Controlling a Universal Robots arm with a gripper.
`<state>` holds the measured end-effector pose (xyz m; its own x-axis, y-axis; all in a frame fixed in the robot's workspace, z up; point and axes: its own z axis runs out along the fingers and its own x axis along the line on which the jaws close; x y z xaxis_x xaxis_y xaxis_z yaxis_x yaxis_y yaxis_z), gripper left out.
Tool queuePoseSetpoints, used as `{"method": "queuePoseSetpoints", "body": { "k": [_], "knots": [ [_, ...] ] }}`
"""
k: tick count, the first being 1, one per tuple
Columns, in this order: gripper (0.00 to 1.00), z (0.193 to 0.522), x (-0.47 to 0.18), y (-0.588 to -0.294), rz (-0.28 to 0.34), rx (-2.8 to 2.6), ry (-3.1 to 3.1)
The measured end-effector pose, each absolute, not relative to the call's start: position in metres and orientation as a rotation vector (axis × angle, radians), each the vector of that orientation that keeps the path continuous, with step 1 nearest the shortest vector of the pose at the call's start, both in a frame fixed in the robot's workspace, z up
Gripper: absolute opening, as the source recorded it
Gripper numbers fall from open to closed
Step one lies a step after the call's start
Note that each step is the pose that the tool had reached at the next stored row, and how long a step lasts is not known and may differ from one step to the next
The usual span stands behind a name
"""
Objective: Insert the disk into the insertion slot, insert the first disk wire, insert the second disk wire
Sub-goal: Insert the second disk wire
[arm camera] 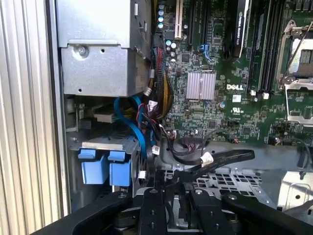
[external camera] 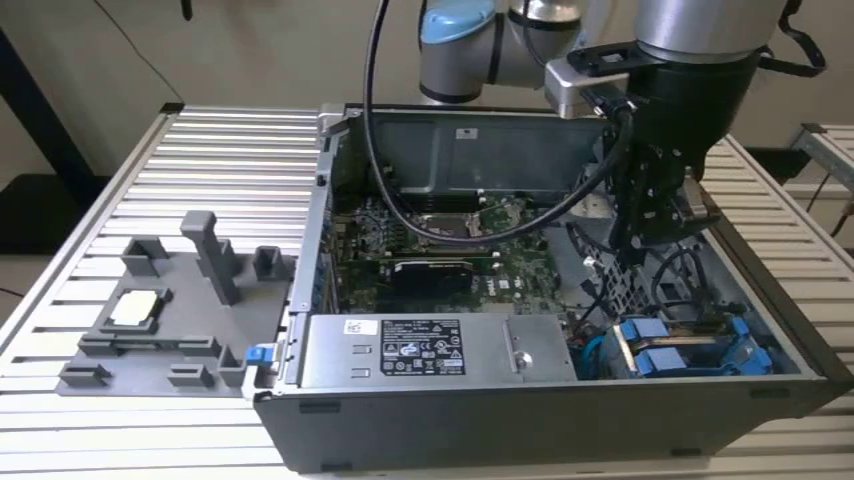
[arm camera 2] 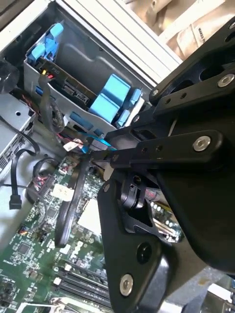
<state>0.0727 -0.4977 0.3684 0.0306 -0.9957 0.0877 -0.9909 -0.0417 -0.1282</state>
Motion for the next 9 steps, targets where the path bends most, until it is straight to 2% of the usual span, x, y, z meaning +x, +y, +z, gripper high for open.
{"method": "queuePoseSetpoints", "body": {
  "k": [9],
  "knots": [
    [0.27,0.3612,0.0725,-0.4936,-0.318,-2.256,2.168]
  ]
}}
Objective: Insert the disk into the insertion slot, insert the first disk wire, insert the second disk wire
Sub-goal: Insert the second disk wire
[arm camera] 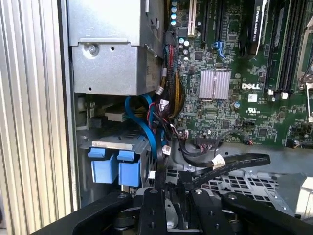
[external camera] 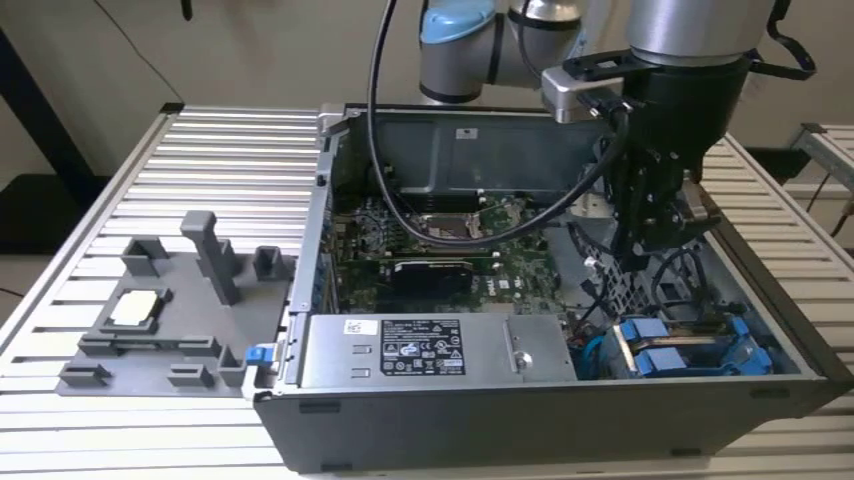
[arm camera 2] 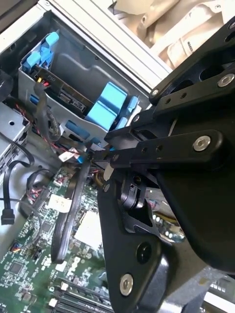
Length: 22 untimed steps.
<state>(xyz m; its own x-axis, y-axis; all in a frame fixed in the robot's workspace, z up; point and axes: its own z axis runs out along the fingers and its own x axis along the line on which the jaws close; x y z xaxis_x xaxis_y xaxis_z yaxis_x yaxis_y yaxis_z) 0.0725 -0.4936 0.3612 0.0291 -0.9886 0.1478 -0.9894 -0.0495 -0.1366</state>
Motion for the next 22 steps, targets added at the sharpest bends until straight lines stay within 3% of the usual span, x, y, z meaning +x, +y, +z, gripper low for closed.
{"method": "queuePoseSetpoints", "body": {
  "k": [22],
  "knots": [
    [0.27,0.359,0.0721,-0.4928,0.301,2.269,-2.186]
  ]
}}
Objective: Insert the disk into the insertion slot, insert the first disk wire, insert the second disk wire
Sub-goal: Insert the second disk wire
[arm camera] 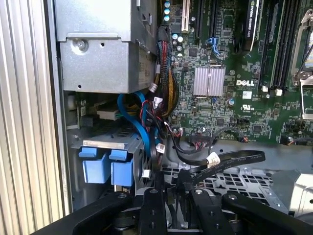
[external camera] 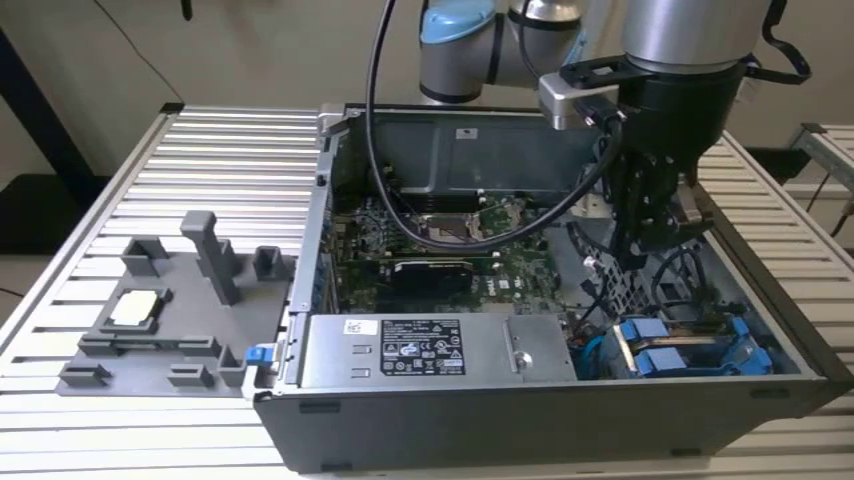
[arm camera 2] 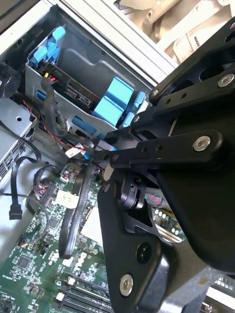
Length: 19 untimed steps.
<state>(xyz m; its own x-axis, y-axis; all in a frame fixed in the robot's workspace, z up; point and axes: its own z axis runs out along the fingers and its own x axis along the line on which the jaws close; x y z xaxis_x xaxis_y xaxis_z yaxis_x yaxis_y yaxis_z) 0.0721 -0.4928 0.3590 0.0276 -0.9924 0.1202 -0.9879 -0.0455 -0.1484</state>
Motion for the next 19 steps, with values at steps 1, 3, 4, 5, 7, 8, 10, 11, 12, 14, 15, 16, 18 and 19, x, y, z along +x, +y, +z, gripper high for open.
{"method": "queuePoseSetpoints", "body": {
  "k": [1,3,4,5,7,8,10,11,12,14,15,16,18,19],
  "knots": [
    [0.27,0.3592,0.072,-0.4928,-0.297,-2.235,2.154],
    [0.27,0.3603,0.0717,-0.4928,-0.297,-2.235,2.154],
    [0.27,0.3612,0.0717,-0.4928,-0.297,-2.235,2.154],
    [0.27,0.3612,0.0717,-0.4928,-0.297,-2.235,2.154],
    [0.27,0.3612,0.0717,-0.4928,-0.297,-2.235,2.154],
    [0.27,0.3613,0.0716,-0.4928,-0.297,-2.235,2.154],
    [0.27,0.3614,0.0716,-0.4928,-0.297,-2.235,2.154],
    [0.27,0.3614,0.0716,-0.4928,-0.297,-2.235,2.154],
    [0.24,0.3614,0.0716,-0.4928,-0.297,-2.235,2.154],
    [0.24,0.3615,0.0716,-0.4928,-0.297,-2.235,2.154],
    [0.17,0.3616,0.0716,-0.4928,-0.297,-2.235,2.154],
    [0.17,0.3616,0.0716,-0.4928,-0.297,-2.235,2.154],
    [0.17,0.3616,0.0716,-0.4928,-0.297,-2.235,2.154],
    [0.16,0.3617,0.0716,-0.4928,-0.297,-2.235,2.154]
  ]
}}
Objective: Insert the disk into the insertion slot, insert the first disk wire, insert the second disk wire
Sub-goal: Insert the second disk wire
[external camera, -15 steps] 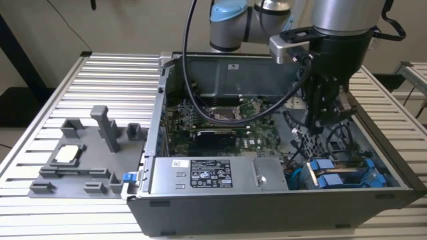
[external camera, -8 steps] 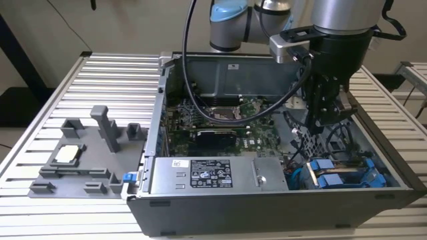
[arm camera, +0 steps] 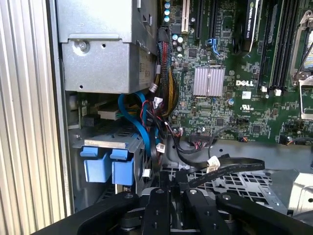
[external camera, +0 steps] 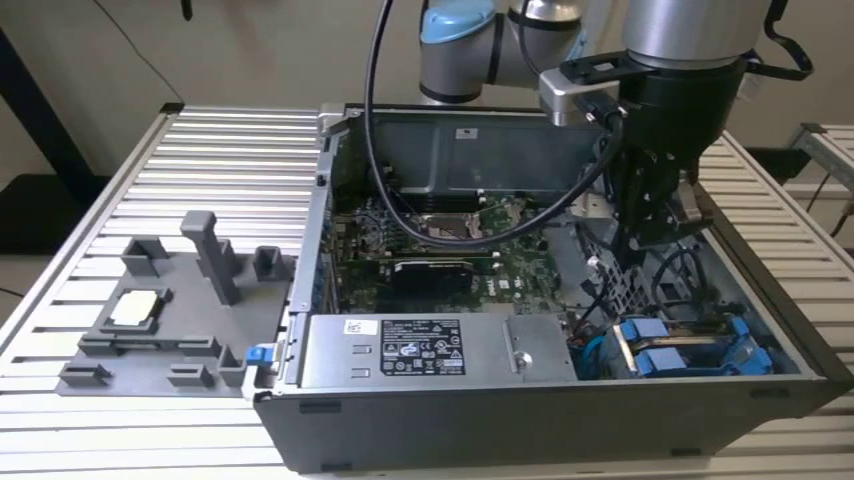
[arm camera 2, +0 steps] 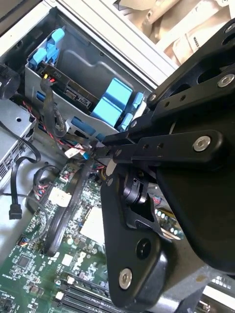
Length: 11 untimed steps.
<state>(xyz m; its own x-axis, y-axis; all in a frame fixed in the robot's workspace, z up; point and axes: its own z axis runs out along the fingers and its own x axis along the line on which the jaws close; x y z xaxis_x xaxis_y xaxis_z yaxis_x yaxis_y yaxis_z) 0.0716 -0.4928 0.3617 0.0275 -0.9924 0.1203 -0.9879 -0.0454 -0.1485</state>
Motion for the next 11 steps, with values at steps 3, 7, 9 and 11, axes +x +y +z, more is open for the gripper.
{"method": "queuePoseSetpoints", "body": {
  "k": [3,7,9,11],
  "knots": [
    [0.16,0.362,0.072,-0.493,-0.297,-2.235,2.154],
    [0.16,0.362,0.072,-0.498,-0.296,-2.236,2.155],
    [0.16,0.362,0.073,-0.504,-0.293,-2.237,2.156],
    [0.16,0.362,0.073,-0.51,-0.291,-2.238,2.157]
  ]
}}
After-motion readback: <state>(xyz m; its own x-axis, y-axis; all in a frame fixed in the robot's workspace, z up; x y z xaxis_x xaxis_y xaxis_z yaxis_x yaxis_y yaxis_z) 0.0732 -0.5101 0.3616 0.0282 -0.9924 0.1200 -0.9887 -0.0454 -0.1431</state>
